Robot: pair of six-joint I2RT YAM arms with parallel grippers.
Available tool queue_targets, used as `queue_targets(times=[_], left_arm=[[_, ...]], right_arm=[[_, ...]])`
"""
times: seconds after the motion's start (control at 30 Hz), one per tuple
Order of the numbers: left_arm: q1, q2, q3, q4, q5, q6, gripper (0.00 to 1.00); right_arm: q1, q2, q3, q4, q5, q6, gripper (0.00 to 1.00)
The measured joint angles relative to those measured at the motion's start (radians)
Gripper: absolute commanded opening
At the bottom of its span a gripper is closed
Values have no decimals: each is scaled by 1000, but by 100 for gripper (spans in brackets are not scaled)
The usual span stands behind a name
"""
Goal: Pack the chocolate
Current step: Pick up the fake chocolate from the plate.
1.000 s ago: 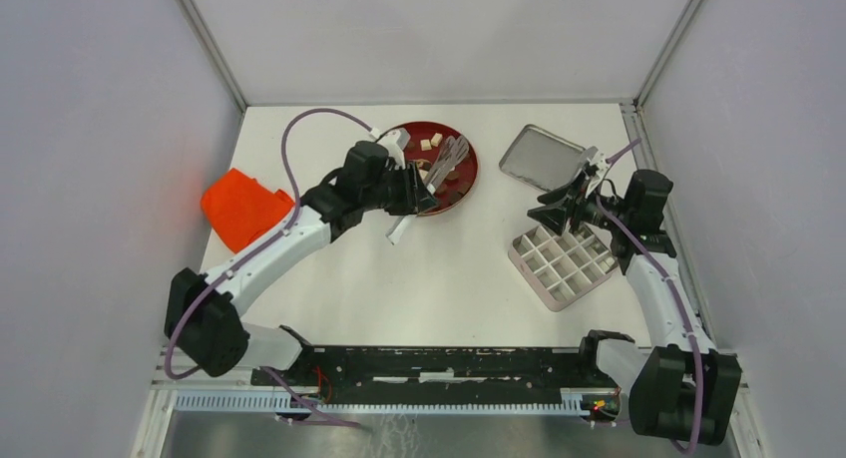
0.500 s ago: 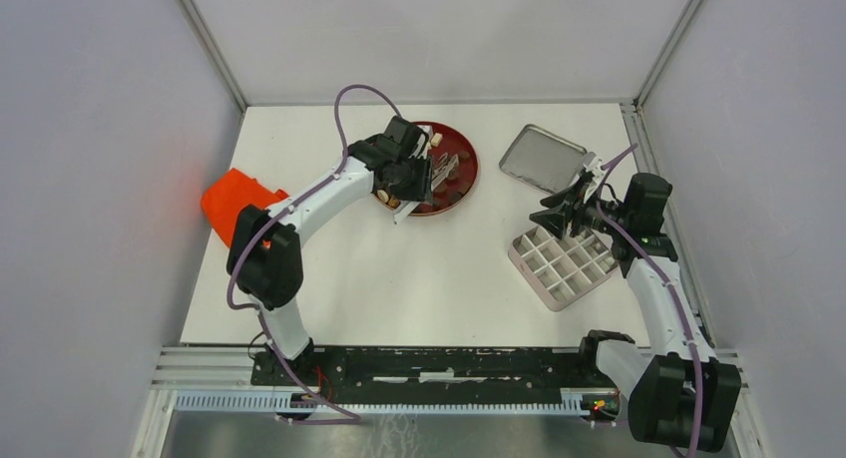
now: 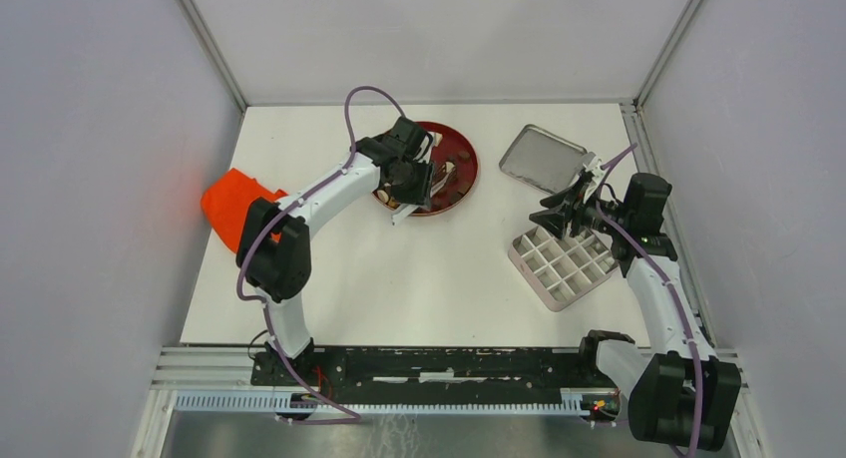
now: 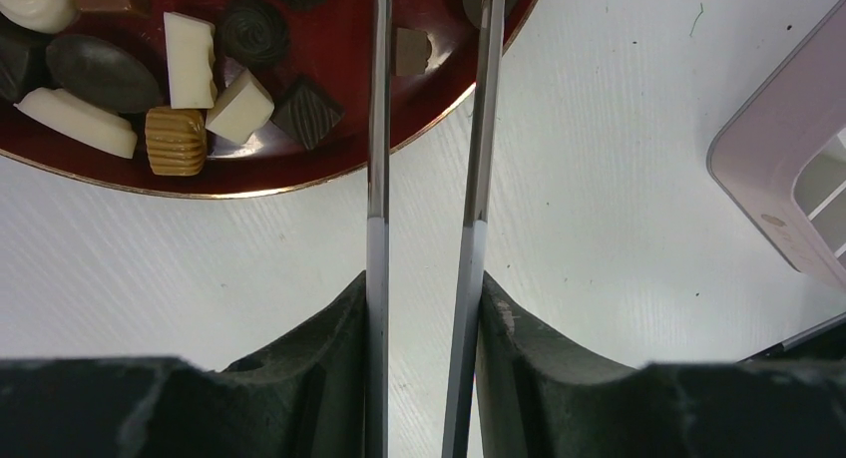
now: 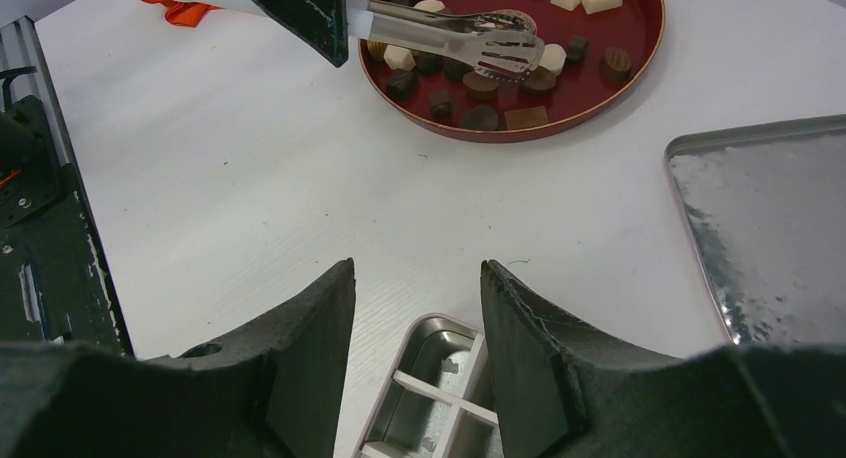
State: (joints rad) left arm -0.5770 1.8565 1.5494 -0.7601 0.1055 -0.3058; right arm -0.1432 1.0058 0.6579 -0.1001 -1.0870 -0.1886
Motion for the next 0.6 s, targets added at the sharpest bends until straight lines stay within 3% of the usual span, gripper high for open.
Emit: queue_targets(times=[0.6], left_arm=[[0, 66, 69, -29, -26, 21, 44]], right_arm=[[0, 4, 0, 0, -6, 1, 54]])
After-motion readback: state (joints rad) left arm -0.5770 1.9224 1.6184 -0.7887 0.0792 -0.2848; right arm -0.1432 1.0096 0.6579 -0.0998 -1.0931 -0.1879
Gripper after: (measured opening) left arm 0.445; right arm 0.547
